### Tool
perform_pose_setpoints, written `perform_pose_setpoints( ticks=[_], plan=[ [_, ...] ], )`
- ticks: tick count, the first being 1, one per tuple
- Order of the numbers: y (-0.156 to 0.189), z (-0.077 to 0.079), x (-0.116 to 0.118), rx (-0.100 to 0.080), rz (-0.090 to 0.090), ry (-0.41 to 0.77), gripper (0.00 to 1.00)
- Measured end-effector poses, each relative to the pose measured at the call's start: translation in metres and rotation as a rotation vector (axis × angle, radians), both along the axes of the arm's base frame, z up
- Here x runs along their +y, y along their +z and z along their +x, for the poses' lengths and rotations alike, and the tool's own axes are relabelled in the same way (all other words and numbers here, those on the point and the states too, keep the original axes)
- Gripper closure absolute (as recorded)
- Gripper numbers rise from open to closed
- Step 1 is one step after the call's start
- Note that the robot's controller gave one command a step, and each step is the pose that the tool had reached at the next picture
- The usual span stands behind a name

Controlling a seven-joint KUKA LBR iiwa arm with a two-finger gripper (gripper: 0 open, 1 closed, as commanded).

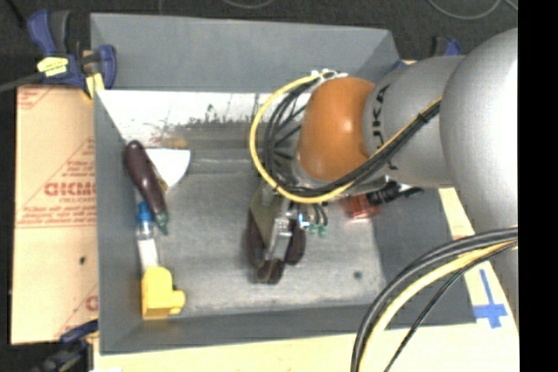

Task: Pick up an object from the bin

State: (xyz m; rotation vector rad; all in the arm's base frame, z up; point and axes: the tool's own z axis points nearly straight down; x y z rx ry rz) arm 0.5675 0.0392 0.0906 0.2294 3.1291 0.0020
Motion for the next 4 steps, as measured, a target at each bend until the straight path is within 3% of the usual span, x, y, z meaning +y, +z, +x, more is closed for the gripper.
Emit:
perform_pose_setpoints(
  ticks=[1,4],
  plan=[
    [-0.0105,-0.049,0.0368,-0.009,-0.001,-0.044,1.0],
    [-0.0105,-0.049,0.0369,-0.009,0.0,-0.049,1.0]
  ],
)
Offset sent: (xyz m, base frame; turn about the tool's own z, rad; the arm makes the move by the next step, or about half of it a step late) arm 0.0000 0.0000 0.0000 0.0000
